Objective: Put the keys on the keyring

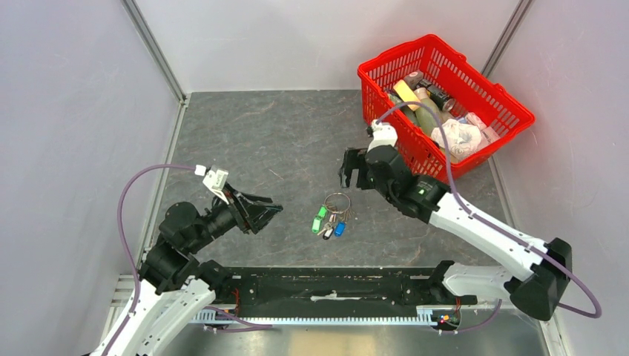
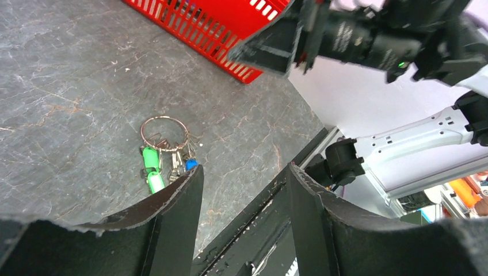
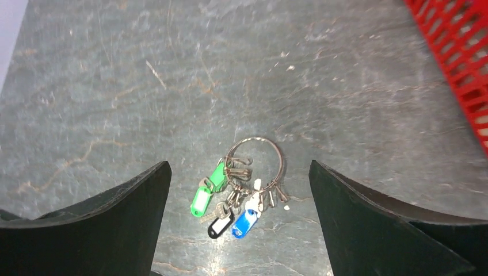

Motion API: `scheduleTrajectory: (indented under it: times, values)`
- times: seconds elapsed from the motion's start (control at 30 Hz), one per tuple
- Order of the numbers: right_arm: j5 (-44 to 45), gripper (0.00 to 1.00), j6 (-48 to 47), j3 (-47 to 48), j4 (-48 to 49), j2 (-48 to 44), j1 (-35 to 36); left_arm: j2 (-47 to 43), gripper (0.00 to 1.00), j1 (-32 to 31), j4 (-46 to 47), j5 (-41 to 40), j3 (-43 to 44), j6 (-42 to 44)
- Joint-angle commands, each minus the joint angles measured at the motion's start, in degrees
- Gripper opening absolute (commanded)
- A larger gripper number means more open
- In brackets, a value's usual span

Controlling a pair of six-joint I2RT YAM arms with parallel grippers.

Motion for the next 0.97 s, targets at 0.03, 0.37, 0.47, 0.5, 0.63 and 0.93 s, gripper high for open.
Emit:
scheduleTrajectory:
  times: [0.03, 0.37, 0.47, 0.5, 0.63, 0.93]
  values:
    - [10.28, 0.97, 1.98, 10.51, -12.17, -2.25, -0.18, 3.34, 0.61, 0.28, 3.09, -1.85, 3.08, 3.16]
    - [14.03, 0.97, -7.43, 6.57, -9.88, -14.44, -0.16, 8.45, 0.61, 0.28, 6.64, -2.75, 5.81, 6.21]
    - [14.64, 0.97, -8.52, 7.48, -11.02, -15.78, -0.16, 9.57, 0.61, 0.27, 7.58, -2.72, 6.6, 7.11]
    - [14.62, 0.97, -8.73, 8.2, -11.67, -15.88, -0.16, 10.0, 0.61, 0.28, 7.67, -2.74, 7.08, 7.38]
    - [13.45, 0.97, -9.38, 10.42, -12.58, -15.76, -0.17, 11.4, 0.61, 0.26, 8.32, -2.56, 8.52, 8.25]
    - [-2.75, 0.97, -11.55, 18.24, -13.74, -11.69, 0.55, 10.92, 0.62, 0.26, 8.32, -2.28, 9.44, 8.45]
